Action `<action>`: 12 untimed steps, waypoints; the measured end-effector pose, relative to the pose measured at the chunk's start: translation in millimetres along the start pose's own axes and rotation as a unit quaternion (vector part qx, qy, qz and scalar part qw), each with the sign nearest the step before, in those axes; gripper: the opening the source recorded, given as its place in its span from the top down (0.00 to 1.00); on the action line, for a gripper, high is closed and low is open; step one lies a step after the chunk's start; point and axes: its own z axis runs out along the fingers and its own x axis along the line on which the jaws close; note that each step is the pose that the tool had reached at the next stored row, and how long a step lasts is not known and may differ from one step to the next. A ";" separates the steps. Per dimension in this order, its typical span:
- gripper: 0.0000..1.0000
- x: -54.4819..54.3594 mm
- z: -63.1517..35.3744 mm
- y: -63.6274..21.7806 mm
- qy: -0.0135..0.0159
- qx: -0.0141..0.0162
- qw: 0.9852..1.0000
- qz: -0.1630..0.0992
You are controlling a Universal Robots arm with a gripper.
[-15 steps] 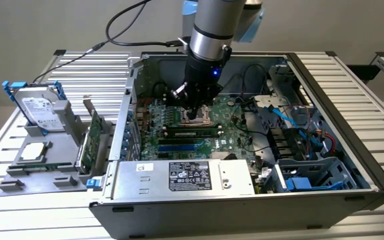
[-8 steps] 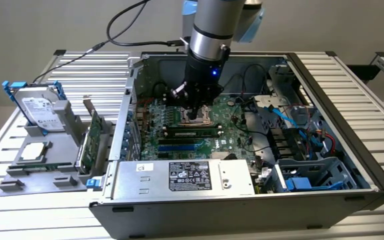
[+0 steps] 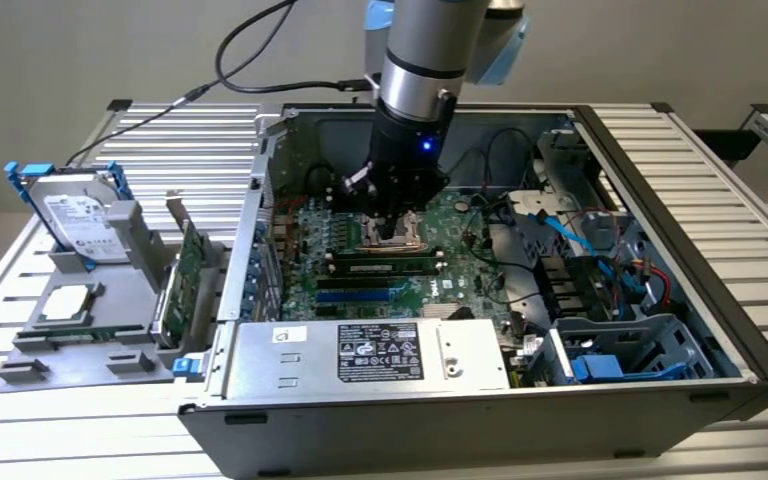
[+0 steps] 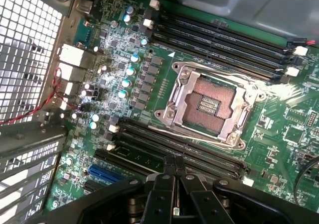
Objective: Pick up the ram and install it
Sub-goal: 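Press down the ram until it locks into place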
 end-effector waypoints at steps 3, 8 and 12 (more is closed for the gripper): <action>0.89 0.0 0.0 0.0 -0.002 -0.001 1.000 0.015; 0.89 0.0 -0.1 0.0 -0.006 -0.002 0.999 0.039; 0.89 0.1 -0.1 0.0 -0.009 -0.001 0.999 0.049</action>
